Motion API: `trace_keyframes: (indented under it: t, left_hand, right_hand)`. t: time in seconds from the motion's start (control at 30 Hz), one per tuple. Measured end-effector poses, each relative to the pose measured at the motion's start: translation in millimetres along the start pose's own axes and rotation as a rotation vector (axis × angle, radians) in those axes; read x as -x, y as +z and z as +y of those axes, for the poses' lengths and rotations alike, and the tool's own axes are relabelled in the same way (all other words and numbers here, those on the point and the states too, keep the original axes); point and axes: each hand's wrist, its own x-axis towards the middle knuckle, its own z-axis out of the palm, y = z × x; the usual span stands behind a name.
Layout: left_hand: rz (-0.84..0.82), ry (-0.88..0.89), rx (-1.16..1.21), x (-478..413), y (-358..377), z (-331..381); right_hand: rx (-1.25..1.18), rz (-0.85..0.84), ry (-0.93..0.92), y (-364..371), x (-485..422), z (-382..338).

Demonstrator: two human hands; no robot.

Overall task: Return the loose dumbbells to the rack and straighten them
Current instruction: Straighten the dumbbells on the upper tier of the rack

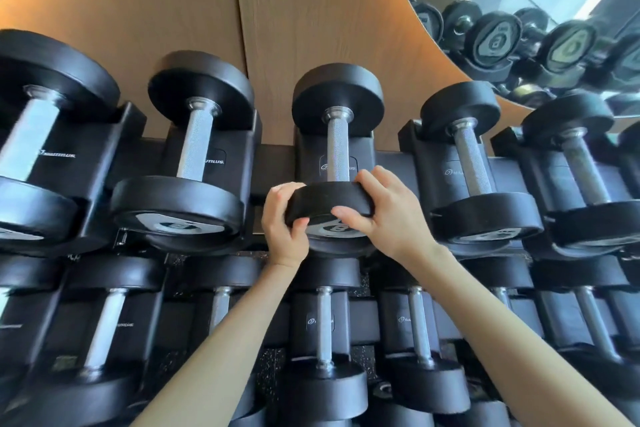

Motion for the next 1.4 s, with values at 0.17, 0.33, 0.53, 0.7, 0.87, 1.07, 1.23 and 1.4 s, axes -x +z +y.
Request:
trace_keyframes:
  t: [0.17,0.33,0.53,0.7,0.87,1.07,1.23,1.4]
  left_hand:
    - [0.156,-0.27,0.035,11.7,8.7,-2.2]
    - [-0.019,-0.359,0.013,17.9,1.5,9.5]
    - [-0.284,-0.317,0.071,12.9,-15.8,33.5]
    - [-0.435,-0.253,0.097,-8.2,-21.5,49.3]
    - [-0.416,-0.254,0.059,-7.9,-16.3,50.0]
    - [-0.514,-0.325,-0.08,-8.8,-25.2,59.1]
    - [-0.639,-0.205,-0.658,2.7,-67.8,76.1]
    - [-0.623,0.1,-0.99,18.7,-125.8,113.6]
  right_hand:
    - [0.279,0.068,-0.083,0.8,-10.3,-22.4]
    - [0.138,0.078,-0.038,2.7,-5.5,-17.5]
    - [-0.645,0.071,0.17,-1.3,12.0,7.5]
    - [-0.893,0.081,0.266,14.3,31.5,19.0]
    - [-0.852,0.064,0.236,17.6,31.8,26.9]
    - [-0.631,-0.005,0.23,8.1,35.3,23.6]
    - [-0.01,0.023,0.207,-5.1,50.1,10.7]
    - [0.269,0.068,0.074,-15.4,79.9,-17.7]
